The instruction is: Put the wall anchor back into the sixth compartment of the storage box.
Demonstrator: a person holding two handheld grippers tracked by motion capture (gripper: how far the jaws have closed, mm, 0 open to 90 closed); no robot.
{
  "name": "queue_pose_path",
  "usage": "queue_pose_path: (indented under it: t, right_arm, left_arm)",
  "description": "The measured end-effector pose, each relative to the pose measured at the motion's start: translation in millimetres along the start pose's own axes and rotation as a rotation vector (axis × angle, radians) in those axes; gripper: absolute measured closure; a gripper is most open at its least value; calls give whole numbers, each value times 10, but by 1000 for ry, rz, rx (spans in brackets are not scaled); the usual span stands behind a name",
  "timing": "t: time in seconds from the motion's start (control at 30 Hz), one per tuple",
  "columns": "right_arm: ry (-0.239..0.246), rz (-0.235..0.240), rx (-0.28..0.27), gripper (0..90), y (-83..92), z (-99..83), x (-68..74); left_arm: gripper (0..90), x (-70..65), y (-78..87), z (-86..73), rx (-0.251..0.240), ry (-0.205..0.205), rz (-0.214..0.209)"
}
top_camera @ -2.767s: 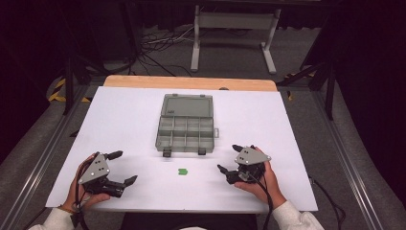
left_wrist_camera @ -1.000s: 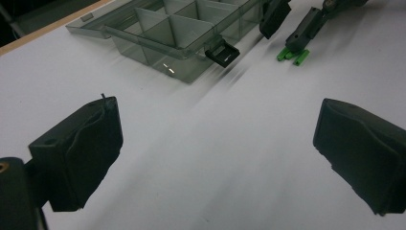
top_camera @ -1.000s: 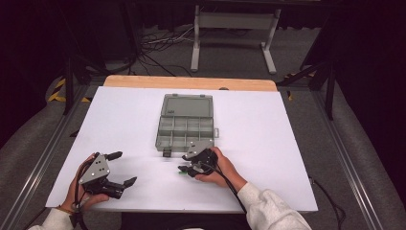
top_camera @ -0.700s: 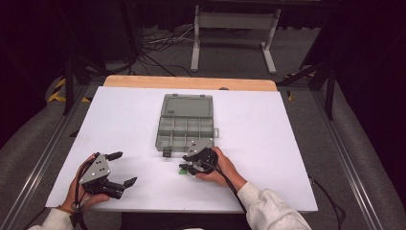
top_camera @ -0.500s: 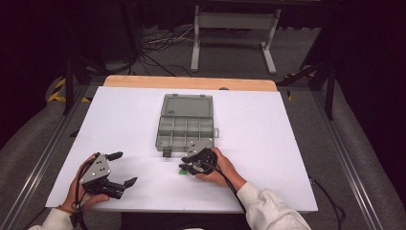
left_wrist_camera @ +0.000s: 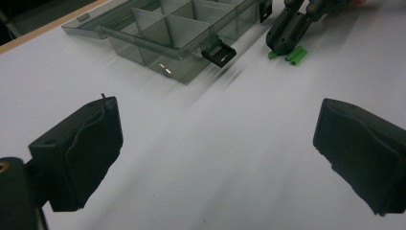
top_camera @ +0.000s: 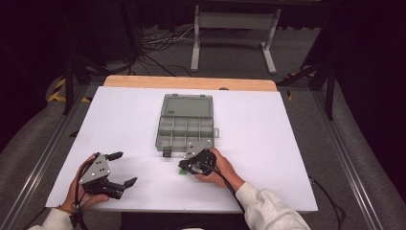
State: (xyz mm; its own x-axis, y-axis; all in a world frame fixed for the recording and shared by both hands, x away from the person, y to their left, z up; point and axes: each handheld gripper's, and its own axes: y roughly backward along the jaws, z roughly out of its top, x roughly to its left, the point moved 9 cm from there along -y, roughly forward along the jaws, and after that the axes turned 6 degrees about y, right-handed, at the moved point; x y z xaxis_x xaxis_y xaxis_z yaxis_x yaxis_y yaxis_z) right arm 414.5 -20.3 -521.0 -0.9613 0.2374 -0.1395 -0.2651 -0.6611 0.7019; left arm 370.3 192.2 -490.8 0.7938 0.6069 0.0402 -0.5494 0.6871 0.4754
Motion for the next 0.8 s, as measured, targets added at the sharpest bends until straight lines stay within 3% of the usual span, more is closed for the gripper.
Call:
queue_pose_path:
  t: [0.4,0.8]
  right_arm:
    - [-3,-46,-32,849,139,19,-24]
    - [-15,-114,-104,849,363,157,-165]
  left_arm:
    - [39,-5,-5,-5,2,-1,-1]
    - [40,2,-34,-21,14,0,-1]
